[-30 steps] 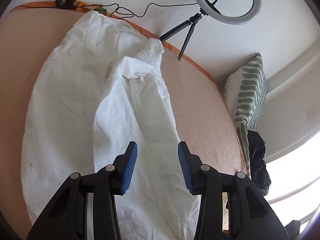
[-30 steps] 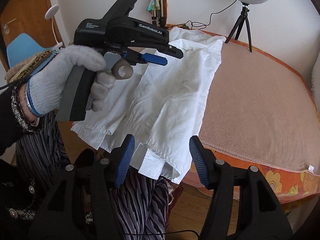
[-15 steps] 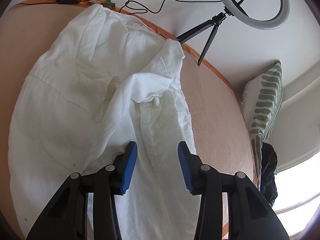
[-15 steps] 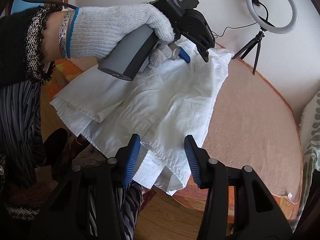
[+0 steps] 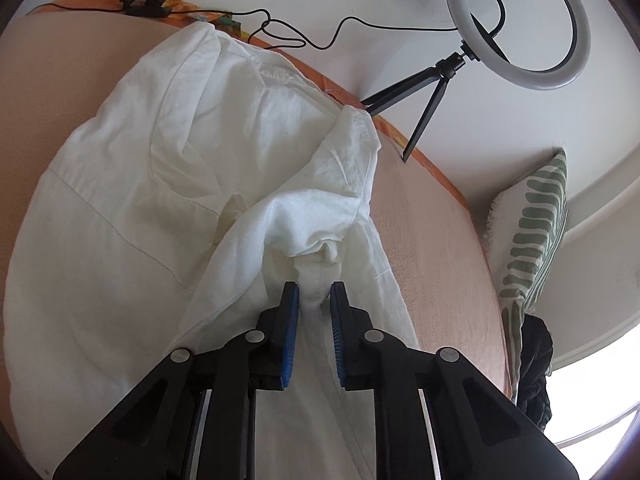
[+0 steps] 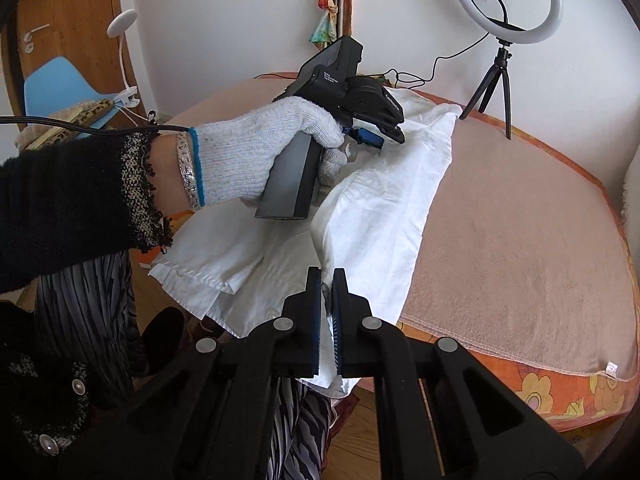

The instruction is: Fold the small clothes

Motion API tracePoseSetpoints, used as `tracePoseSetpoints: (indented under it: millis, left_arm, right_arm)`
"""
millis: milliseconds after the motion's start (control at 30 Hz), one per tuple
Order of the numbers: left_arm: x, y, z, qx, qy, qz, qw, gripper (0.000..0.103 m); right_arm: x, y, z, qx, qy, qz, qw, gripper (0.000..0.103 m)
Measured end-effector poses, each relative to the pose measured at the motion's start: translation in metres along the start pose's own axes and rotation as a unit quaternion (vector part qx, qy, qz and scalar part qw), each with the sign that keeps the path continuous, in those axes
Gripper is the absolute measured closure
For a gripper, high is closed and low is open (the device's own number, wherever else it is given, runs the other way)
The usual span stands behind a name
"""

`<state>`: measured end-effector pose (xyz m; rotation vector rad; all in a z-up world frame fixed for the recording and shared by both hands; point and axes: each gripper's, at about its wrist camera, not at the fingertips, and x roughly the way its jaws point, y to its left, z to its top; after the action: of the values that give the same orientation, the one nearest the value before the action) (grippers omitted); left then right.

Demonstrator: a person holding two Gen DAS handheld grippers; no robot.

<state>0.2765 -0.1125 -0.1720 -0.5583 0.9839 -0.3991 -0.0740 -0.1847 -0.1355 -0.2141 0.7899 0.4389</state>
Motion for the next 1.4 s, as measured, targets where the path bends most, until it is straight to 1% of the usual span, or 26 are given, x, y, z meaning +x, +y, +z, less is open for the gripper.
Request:
tracePoseSetpoints:
  millis: [133, 300, 367, 433, 500, 533, 567, 600, 633, 667, 700, 733, 767, 800, 867, 933, 967, 1067, 1100, 1200, 1233, 1267, 1300, 1333, 1400]
  left_arm:
    - [-0.011, 0.003, 0.003, 0.000, -0.022, 0.002, 0.9998, 0.095]
    - [-0.023, 0.008, 0.009, 0.012, -0.052, 0.033, 0.9980, 0.096]
    - [-0.023, 0.011, 0.010, 0.010, -0.050, 0.033, 0.9981, 0.096]
    - [-0.021, 0.011, 0.010, 0.012, -0.045, 0.032, 0.9984, 0.096]
    - [-0.022, 0.009, 0.008, 0.017, -0.040, 0.030, 0.9986, 0.096]
    - [-0.024, 0.007, 0.006, 0.022, -0.040, 0.029, 0.9985, 0.096]
    - [-0.026, 0.004, 0.004, 0.029, -0.039, 0.027, 0.9985, 0.096]
    - [-0.028, 0.001, 0.002, 0.038, -0.037, 0.026, 0.9982, 0.096]
    - [-0.031, -0.002, 0.000, 0.048, -0.035, 0.023, 0.9980, 0.096]
    - [-0.034, -0.005, -0.003, 0.059, -0.033, 0.021, 0.9975, 0.096]
    - [-0.038, -0.007, -0.006, 0.068, -0.032, 0.019, 0.9970, 0.096]
    - [-0.042, -0.010, -0.010, 0.079, -0.029, 0.015, 0.9964, 0.096]
    - [-0.045, -0.011, -0.014, 0.089, -0.024, 0.011, 0.9957, 0.096]
    - [-0.048, -0.013, -0.019, 0.097, -0.016, 0.003, 0.9951, 0.096]
    - [-0.053, -0.016, -0.031, 0.120, 0.001, -0.005, 0.9928, 0.096]
    - [-0.057, -0.018, -0.047, 0.138, 0.021, -0.013, 0.9901, 0.096]
    - [-0.059, -0.018, -0.055, 0.146, 0.032, -0.015, 0.9886, 0.096]
    - [-0.068, -0.016, -0.076, 0.167, 0.047, -0.016, 0.9847, 0.096]
    - [-0.071, -0.015, -0.081, 0.174, 0.048, -0.015, 0.9836, 0.096]
    - [-0.076, -0.009, -0.092, 0.178, 0.053, -0.018, 0.9825, 0.096]
    - [-0.076, -0.008, -0.095, 0.179, 0.053, -0.016, 0.9823, 0.096]
    - [-0.077, -0.008, -0.097, 0.181, 0.053, -0.015, 0.9820, 0.096]
    - [-0.076, -0.007, -0.098, 0.181, 0.054, -0.016, 0.9819, 0.096]
    - [-0.075, -0.008, -0.099, 0.181, 0.055, -0.017, 0.9817, 0.096]
    - [-0.073, -0.009, -0.101, 0.190, 0.053, -0.009, 0.9804, 0.096]
  right_arm:
    - [-0.001, 0.011, -0.001, -0.013, -0.001, 0.012, 1.000, 0.097]
    - [0.030, 0.021, -0.013, -0.020, 0.036, 0.028, 0.999, 0.097]
    - [0.044, 0.023, -0.018, -0.025, 0.052, 0.031, 0.998, 0.097]
    - [0.054, 0.025, -0.020, -0.023, 0.061, 0.043, 0.997, 0.097]
    - [0.061, 0.028, -0.020, -0.026, 0.068, 0.043, 0.996, 0.097]
    - [0.064, 0.030, -0.022, -0.035, 0.077, 0.040, 0.996, 0.097]
    - [0.067, 0.031, -0.024, -0.043, 0.093, 0.044, 0.994, 0.096]
    - [0.065, 0.030, -0.027, -0.041, 0.100, 0.053, 0.993, 0.096]
    - [0.061, 0.026, -0.029, -0.032, 0.102, 0.064, 0.992, 0.095]
    - [0.054, 0.021, -0.031, -0.020, 0.107, 0.084, 0.991, 0.091]
    - [0.044, 0.015, -0.033, -0.007, 0.103, 0.094, 0.990, 0.081]
    - [0.032, 0.007, -0.034, 0.008, 0.086, 0.096, 0.992, 0.074]
    - [0.018, -0.003, -0.036, 0.027, 0.065, 0.097, 0.993, 0.060]
    - [0.007, -0.014, -0.037, 0.048, 0.048, 0.095, 0.993, 0.054]
    - [-0.003, -0.038, -0.040, 0.092, 0.035, 0.063, 0.993, 0.054]
    - [0.000, -0.061, -0.044, 0.127, 0.041, 0.033, 0.991, 0.054]
    - [0.005, -0.072, -0.048, 0.150, 0.045, 0.035, 0.987, 0.054]
    - [0.024, -0.092, -0.057, 0.209, 0.061, 0.090, 0.972, 0.054]
    - [0.030, -0.093, -0.058, 0.215, 0.063, 0.101, 0.969, 0.054]
    - [0.043, -0.089, -0.057, 0.215, 0.072, 0.111, 0.968, 0.054]
    - [0.046, -0.088, -0.055, 0.214, 0.069, 0.109, 0.968, 0.054]
    - [0.049, -0.087, -0.053, 0.215, 0.071, 0.113, 0.967, 0.063]
    - [0.053, -0.087, -0.052, 0.219, 0.075, 0.124, 0.965, 0.084]
    - [0.057, -0.087, -0.052, 0.224, 0.080, 0.129, 0.963, 0.093]
    - [0.061, -0.085, -0.051, 0.231, 0.087, 0.131, 0.960, 0.100]
